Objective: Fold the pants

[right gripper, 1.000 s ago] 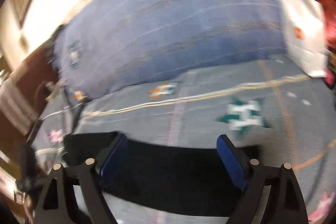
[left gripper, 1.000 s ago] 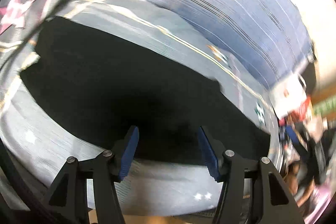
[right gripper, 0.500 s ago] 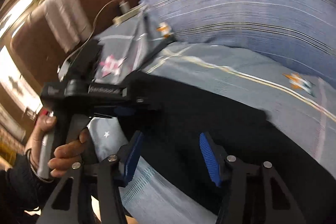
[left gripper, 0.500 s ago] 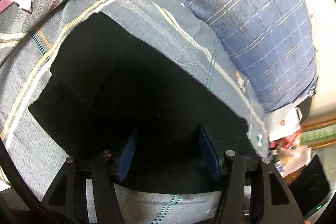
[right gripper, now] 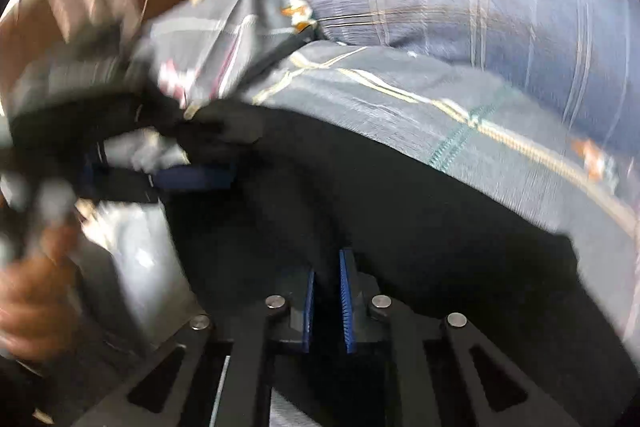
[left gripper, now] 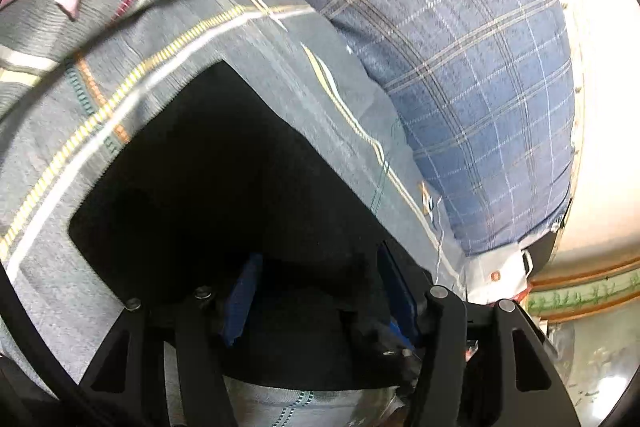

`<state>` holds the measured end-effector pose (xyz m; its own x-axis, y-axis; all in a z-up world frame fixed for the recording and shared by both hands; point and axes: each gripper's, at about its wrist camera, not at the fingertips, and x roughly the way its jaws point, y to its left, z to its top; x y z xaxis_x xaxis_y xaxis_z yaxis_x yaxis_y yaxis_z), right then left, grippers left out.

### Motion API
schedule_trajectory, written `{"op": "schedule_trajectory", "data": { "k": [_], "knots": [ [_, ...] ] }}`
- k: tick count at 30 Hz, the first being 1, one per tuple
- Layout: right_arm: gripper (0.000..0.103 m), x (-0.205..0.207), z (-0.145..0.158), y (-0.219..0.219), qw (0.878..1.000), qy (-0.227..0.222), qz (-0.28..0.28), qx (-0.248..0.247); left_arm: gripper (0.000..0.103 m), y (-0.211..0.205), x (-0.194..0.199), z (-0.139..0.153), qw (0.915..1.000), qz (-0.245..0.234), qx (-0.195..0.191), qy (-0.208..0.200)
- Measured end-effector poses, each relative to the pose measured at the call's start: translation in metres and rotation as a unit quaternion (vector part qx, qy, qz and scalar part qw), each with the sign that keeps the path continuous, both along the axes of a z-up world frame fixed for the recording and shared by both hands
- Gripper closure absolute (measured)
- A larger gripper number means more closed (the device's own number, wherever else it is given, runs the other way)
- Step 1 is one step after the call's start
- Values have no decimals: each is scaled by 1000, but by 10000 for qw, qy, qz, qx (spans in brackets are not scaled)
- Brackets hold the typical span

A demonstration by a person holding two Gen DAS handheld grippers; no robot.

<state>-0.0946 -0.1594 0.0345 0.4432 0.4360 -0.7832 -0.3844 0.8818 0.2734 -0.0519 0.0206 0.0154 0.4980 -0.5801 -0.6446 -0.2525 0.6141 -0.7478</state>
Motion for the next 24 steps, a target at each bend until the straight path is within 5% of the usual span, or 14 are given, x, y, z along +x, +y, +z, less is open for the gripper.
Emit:
{"op": "schedule_trajectory", "data": {
  "k": [5, 10, 13, 16, 20, 24],
  "knots": [
    [92, 16, -11, -42, 9807, 934, -449, 1660, 36, -2, -3, -5, 9990, 95, 384, 191],
    [92, 23, -31, -63, 9523, 1517, -835, 2512, 36, -21, -2, -8, 9978, -193, 614, 164],
    [92, 20, -29, -56, 9564, 1484, -744, 2403, 36, -25, 6, -9, 9967, -144, 781, 176],
    [92, 17, -18, -35, 9728, 1270, -452, 1884, 41, -11, 8, -13, 9977, 154, 615, 225],
    [92, 5, -6, -11, 9936, 792, -65, 805, 85, 8, -2, -3, 9962, 600, 630, 22],
    [91, -8, -1, 0, 9977, 525, 280, 334, 88, 6, -22, 36, 9895, 652, 1031, -769]
  ]
}}
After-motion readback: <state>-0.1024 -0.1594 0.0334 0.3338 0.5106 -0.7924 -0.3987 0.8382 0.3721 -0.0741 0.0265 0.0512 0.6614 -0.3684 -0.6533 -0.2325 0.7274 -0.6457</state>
